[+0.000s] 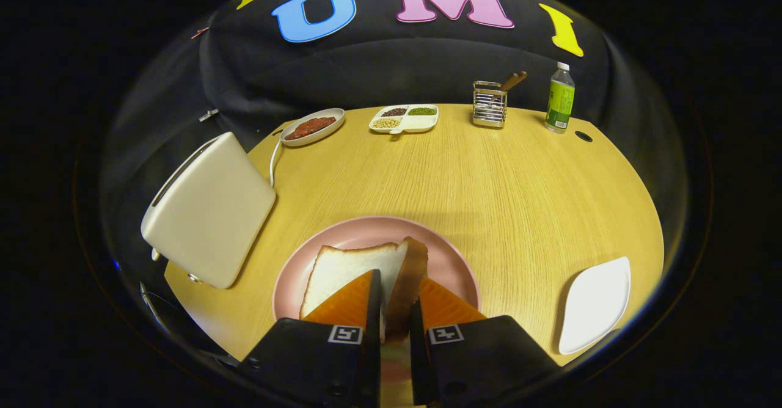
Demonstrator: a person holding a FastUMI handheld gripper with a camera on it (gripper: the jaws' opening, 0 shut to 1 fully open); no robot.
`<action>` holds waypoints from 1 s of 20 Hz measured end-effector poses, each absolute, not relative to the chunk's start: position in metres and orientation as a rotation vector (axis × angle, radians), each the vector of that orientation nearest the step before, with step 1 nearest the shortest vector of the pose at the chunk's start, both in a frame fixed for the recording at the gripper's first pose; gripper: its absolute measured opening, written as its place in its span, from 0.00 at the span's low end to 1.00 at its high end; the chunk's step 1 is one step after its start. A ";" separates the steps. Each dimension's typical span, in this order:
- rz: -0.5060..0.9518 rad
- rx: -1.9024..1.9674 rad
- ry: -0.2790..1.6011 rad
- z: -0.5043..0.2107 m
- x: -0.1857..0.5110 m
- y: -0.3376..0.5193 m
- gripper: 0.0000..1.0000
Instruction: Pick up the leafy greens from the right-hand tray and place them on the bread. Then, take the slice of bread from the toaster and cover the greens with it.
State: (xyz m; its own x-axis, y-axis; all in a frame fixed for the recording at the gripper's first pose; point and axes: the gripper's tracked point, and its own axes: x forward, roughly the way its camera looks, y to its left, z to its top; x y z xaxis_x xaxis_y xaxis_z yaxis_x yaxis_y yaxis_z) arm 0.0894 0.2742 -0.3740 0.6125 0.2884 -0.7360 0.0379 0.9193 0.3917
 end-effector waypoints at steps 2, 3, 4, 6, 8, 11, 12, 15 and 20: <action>0.128 0.369 0.906 -0.376 0.089 0.267 0.34; 0.116 0.360 0.910 -0.379 0.090 0.264 0.46; 0.098 0.348 0.918 -0.380 0.089 0.259 0.56; 0.086 0.328 0.925 -0.382 0.088 0.253 0.74; 0.082 0.328 0.904 -0.377 0.090 0.249 0.88; 0.076 0.322 0.847 -0.361 0.093 0.236 1.00; 0.070 0.319 0.816 -0.351 0.094 0.229 1.00; 0.083 0.304 0.721 -0.316 0.098 0.213 1.00; 0.092 0.220 0.526 -0.228 0.090 0.169 1.00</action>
State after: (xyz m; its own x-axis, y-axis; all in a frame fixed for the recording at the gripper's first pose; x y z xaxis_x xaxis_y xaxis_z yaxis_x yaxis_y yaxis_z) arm 0.0899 0.1690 -0.2284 0.8613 0.1434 -0.4874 -0.0311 0.9724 0.2312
